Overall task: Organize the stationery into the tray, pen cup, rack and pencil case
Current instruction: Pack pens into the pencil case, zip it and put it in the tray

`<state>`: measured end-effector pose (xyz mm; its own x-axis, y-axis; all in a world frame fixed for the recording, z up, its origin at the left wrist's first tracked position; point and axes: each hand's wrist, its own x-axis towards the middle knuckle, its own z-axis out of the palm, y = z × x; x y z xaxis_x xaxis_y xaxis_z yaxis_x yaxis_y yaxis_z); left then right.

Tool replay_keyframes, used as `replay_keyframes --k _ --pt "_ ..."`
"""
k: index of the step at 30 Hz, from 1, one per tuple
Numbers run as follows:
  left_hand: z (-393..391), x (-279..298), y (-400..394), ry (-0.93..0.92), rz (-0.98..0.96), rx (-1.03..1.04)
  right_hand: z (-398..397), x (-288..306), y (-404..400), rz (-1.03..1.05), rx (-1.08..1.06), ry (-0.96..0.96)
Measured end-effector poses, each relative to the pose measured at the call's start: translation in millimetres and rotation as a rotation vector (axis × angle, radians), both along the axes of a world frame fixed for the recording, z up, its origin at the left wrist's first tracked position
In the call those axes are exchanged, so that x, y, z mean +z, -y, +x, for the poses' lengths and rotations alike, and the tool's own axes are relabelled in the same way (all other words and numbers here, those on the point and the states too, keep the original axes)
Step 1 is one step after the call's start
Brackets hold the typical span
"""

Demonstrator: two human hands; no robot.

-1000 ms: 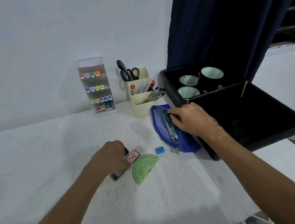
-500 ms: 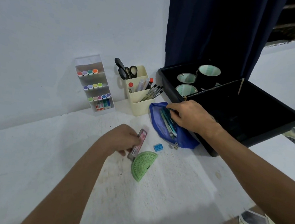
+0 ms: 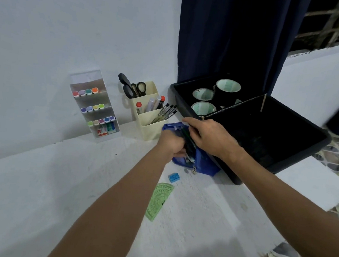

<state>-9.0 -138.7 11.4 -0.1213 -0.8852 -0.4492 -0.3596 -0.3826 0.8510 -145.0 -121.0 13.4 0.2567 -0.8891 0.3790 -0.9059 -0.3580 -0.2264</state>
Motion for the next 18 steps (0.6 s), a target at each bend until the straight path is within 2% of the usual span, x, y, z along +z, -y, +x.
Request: replay_keyframes --k 2,6,8,13,18 --pt "-4 -4 2 0.070 -0.064 -0.050 0 -1 1 -0.004 -0.001 -0.002" --pt "2 -8 1 0.413 -0.343 -0.196 -1 -2 3 -0.019 -0.005 -0.010" --pt "9 -11 1 0.482 -0.390 -0.242 -1 -2 3 -0.024 -0.008 -0.012" --pt "42 -15 5 0.550 -0.396 -0.217 -1 -1 2 -0.039 0.006 -0.027" --pt "92 -9 1 0.664 -0.335 -0.245 2 -1 0 -0.030 0.047 -0.163"
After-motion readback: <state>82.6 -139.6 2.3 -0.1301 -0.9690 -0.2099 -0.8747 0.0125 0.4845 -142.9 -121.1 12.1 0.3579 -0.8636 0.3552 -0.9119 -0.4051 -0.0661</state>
